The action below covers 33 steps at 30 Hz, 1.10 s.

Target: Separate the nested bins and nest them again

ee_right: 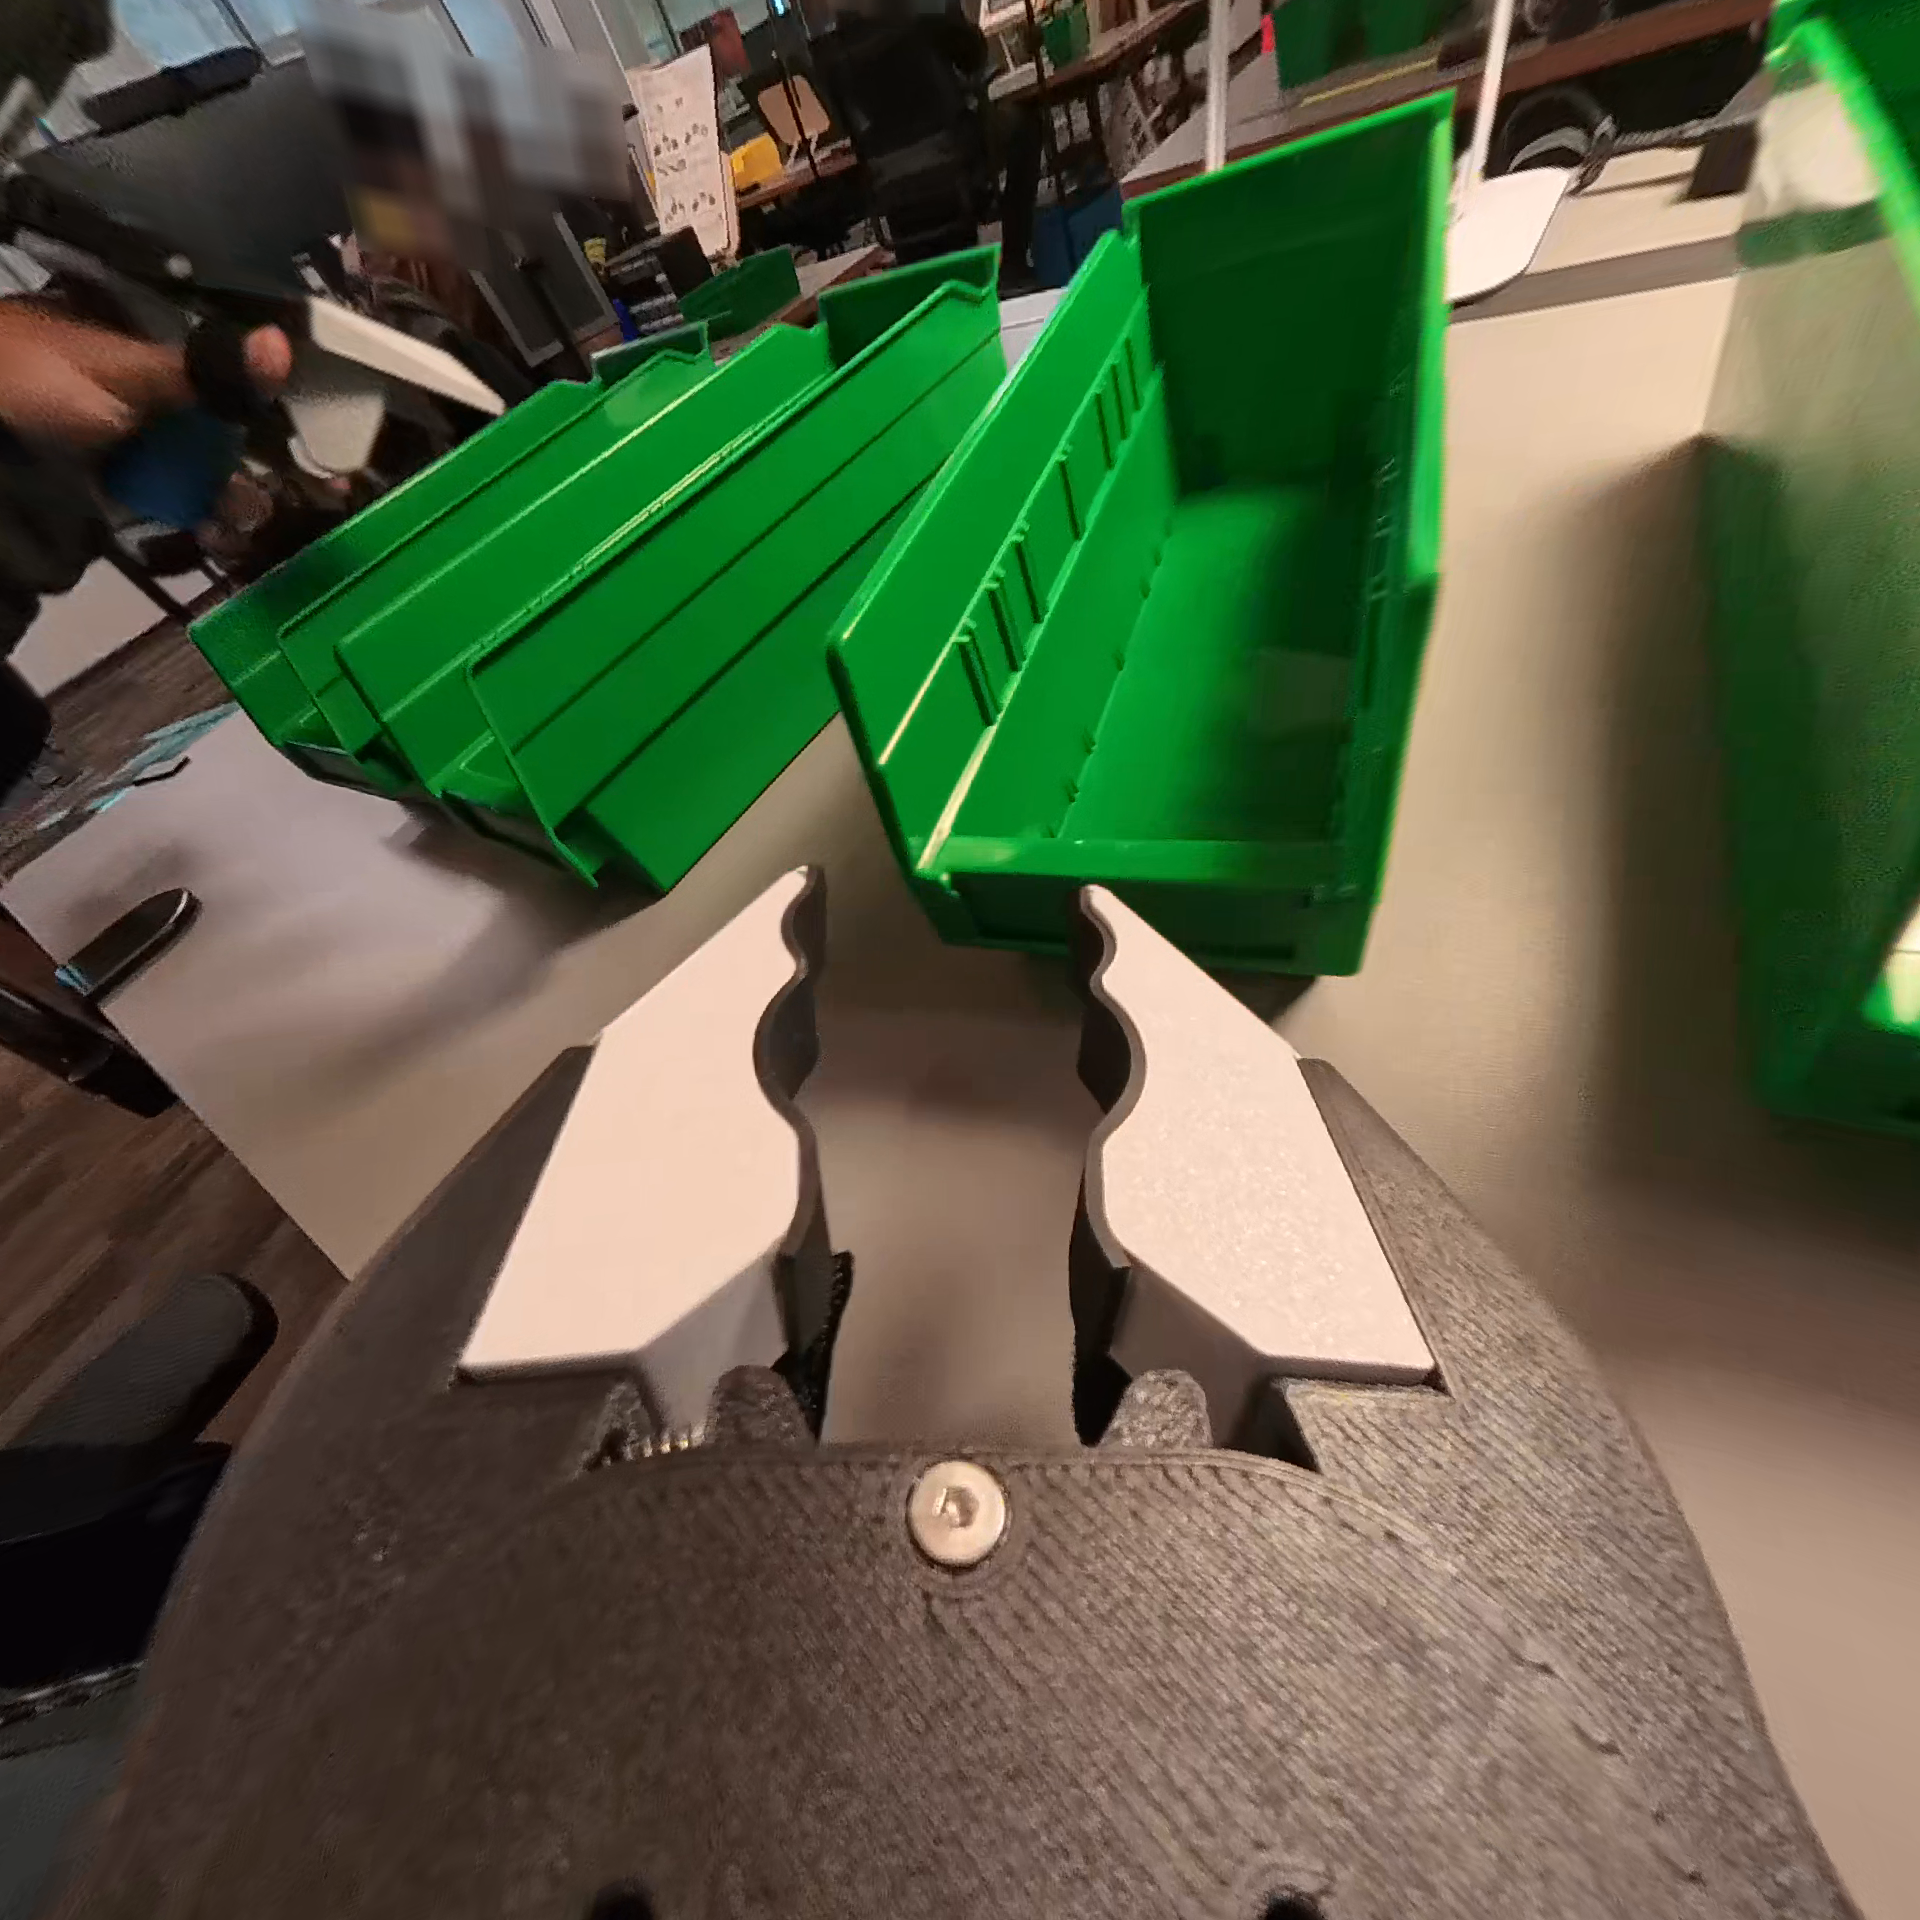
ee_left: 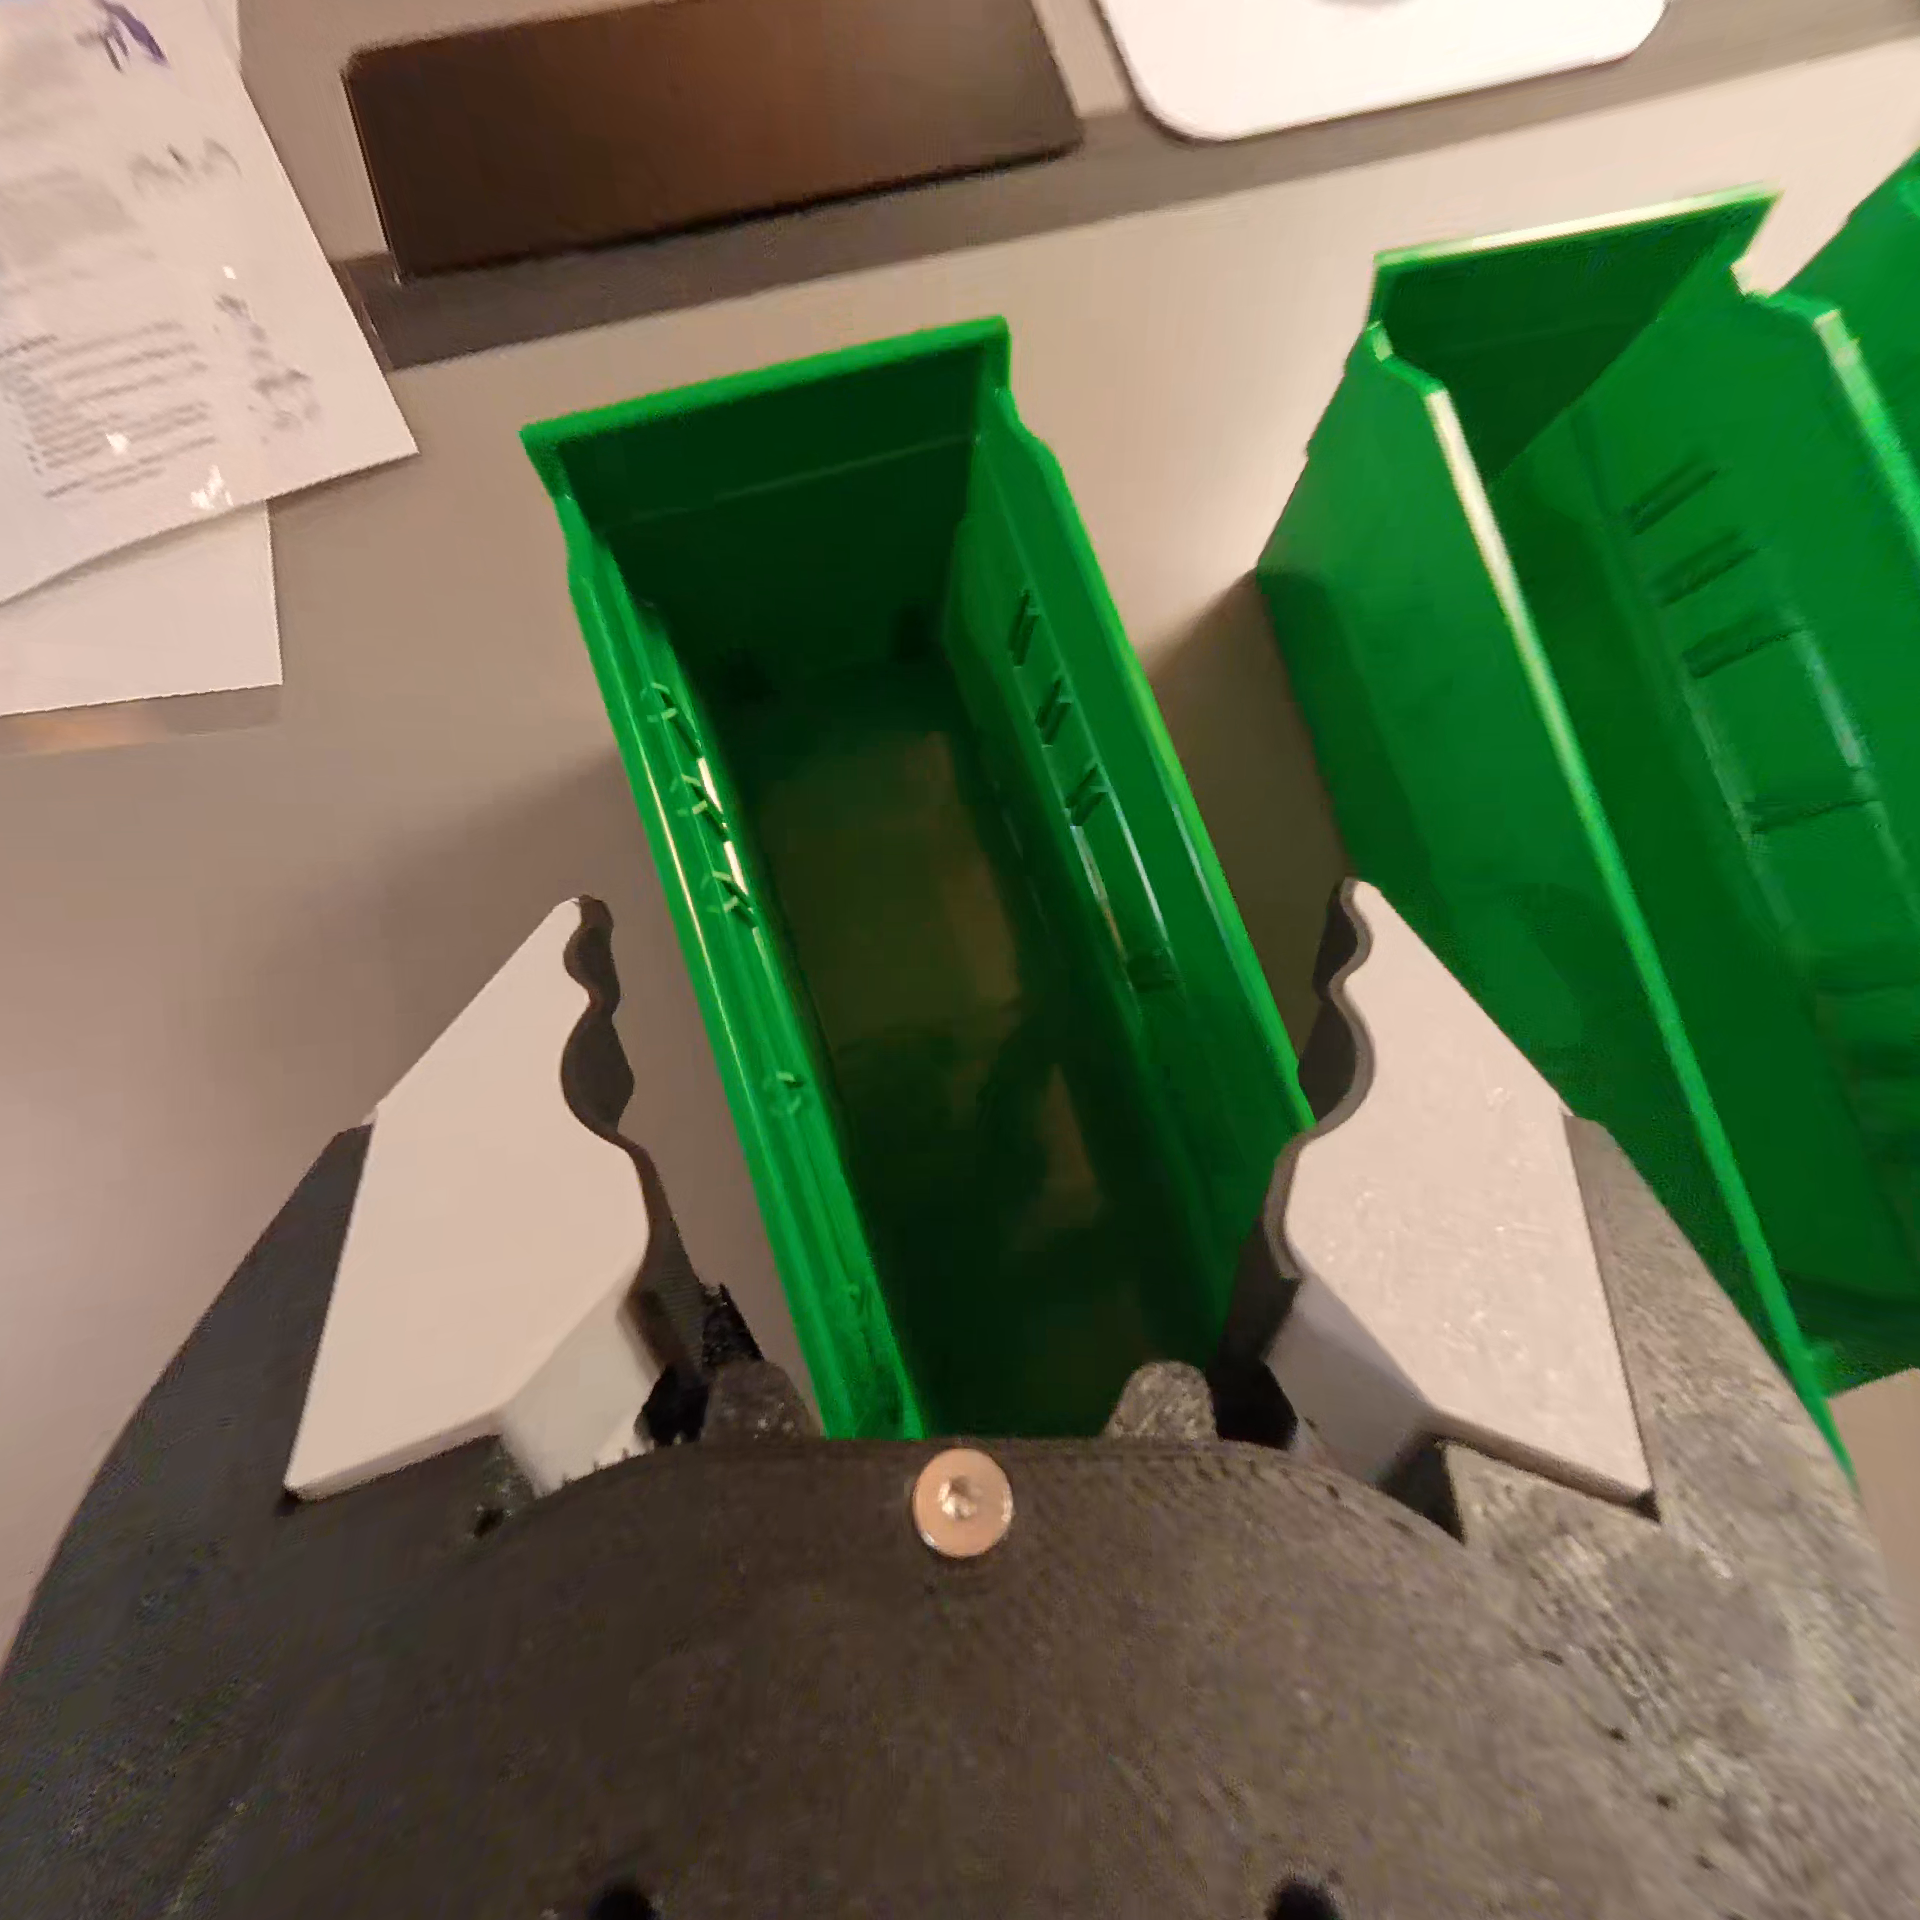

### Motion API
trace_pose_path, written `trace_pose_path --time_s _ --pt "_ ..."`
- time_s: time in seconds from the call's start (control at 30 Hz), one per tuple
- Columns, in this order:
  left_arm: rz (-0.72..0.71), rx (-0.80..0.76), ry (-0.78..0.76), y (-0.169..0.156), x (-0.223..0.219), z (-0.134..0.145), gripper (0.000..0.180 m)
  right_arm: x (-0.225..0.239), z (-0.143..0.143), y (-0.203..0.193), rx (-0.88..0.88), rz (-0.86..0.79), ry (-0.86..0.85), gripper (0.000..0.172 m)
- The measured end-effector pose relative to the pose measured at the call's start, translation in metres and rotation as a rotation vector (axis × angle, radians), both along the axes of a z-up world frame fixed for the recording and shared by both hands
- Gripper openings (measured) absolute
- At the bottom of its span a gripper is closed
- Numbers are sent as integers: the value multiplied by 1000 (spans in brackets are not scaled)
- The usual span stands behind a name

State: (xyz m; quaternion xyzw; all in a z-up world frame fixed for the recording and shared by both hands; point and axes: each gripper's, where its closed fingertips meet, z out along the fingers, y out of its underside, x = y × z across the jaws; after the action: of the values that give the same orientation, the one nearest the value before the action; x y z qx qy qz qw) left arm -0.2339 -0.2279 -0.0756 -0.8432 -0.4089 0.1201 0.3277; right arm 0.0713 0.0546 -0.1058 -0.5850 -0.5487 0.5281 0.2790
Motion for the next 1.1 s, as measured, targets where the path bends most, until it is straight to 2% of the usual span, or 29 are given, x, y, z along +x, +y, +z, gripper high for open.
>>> trace_pose_path --time_s 0.17,0.33,0.6,0.8,0.9,1.1 --pt "-21 -101 -96 5 -2 -28 134 -3 -4 -13 23 15 -25 58" --pt "-26 -186 -92 9 -5 -34 137 -9 -9 -18 38 34 -55 65" --pt "-21 -284 -50 9 -1 -29 135 -16 -12 -21 25 45 -72 63" --pt "13 -180 -182 14 9 -42 141 -16 -11 -17 -71 44 -66 58" --pt "16 -181 -191 14 9 -43 141 -13 -6 -16 -109 55 -37 53" --pt "-7 -310 -152 14 13 -38 135 -11 -3 -16 -200 99 -27 51"
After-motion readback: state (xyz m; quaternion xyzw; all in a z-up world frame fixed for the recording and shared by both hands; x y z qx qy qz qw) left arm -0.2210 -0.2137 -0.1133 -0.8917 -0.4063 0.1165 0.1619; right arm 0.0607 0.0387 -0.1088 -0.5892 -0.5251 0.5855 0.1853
